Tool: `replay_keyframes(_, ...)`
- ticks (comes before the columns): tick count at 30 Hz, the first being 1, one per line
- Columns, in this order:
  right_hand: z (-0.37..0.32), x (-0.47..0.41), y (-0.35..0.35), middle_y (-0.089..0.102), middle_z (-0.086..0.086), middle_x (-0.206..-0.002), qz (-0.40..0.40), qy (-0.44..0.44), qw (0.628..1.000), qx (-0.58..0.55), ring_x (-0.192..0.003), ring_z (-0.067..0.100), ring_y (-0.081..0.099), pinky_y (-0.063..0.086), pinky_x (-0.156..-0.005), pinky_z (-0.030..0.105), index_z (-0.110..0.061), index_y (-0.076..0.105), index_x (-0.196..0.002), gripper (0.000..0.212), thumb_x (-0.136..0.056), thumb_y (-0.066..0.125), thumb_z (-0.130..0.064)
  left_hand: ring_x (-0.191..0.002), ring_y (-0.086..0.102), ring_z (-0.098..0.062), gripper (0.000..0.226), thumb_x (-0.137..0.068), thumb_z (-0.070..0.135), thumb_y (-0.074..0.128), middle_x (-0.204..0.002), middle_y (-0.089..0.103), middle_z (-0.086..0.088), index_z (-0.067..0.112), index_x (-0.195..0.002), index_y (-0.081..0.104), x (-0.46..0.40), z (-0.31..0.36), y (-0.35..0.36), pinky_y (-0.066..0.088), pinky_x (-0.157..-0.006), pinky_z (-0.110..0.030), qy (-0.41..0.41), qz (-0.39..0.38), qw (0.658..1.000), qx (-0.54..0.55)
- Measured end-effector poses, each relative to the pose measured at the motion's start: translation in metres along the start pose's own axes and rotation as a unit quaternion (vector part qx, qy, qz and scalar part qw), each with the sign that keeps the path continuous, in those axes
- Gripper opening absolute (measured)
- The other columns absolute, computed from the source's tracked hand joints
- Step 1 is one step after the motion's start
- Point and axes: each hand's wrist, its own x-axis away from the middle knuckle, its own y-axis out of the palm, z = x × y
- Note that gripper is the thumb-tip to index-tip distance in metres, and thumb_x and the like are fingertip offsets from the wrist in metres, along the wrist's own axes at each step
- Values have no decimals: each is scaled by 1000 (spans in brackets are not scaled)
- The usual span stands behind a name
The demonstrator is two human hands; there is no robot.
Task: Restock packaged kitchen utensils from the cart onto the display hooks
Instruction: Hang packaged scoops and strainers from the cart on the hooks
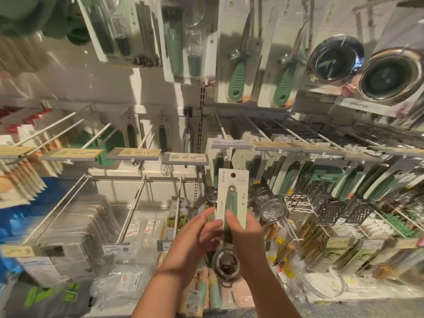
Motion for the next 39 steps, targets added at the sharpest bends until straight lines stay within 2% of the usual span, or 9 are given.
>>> replay_keyframes(9,-12,-10,7,78,9,-95,-6,-44,999,-22,-88,32,73,58,-80,48,-17,75,-107,19,-100,67,-32,-73,70,-14,26,-109,24,45,-95,80,-5,18,-124,66,-1,8,-12,54,-86,-37,31,95,994,35)
replay_keyframes(15,-13,-4,10,76,12,-99,-25,-83,996,-21,-93,39,70,56,-85,55,-17,74,-109,28,-94,65,-38,-82,64,-17,26,-107,27,48,-109,78,-10,20,-124,67,6,9,-15,53,-82,-31,22,104,994,27)
replay_keyframes(22,-22,-26,18,78,-3,-111,5,-12,1000,8,-106,22,72,55,-101,53,-19,72,-119,30,-98,66,-40,-78,63,-15,25,-105,29,52,-99,80,-1,21,-123,68,8,6,-20,49,-80,-31,27,106,994,32)
replay_keyframes(27,-33,-46,35,67,-3,-133,-1,27,999,28,-128,22,60,47,-109,47,-19,60,-138,65,-87,67,-60,-91,68,-17,35,-99,40,54,-112,77,-3,25,-128,66,19,4,-32,48,-91,-36,50,78,995,19)
replay_keyframes(30,-34,-50,39,60,-5,-131,-15,45,997,69,-129,23,54,42,-106,37,-17,51,-146,54,-103,56,-48,-88,66,-15,44,-90,48,61,-108,77,1,25,-128,65,26,5,-34,49,-84,-33,59,45,997,14)
replay_keyframes(32,-22,-41,37,48,5,-153,-10,74,994,83,-140,26,46,36,-114,39,-13,36,-158,64,-104,54,-44,-84,65,-17,49,-85,49,69,-104,73,-5,24,-127,65,27,6,-38,52,-76,-31,53,49,997,-2)
replay_keyframes(34,-5,-25,31,59,19,-135,-2,86,991,99,-127,34,56,44,-109,35,-5,53,-142,49,-105,57,-36,-78,66,-17,55,-80,50,66,-97,68,-10,18,-125,66,28,4,-44,53,-68,-31,46,56,997,-23)
replay_keyframes(36,12,-3,26,58,23,-87,-25,109,989,96,-83,34,61,56,-77,26,-5,65,-94,30,-102,61,-33,-72,66,-15,46,-89,47,67,-88,68,-10,8,-114,68,29,-1,-48,52,-67,-31,42,71,996,-47)
replay_keyframes(39,44,25,13,68,11,-89,28,145,984,96,-79,25,61,50,-72,35,-10,67,-88,38,-97,66,-46,-69,64,-11,21,-106,22,54,-81,69,-3,20,-98,73,33,-17,-52,53,-63,-26,53,76,992,-87)
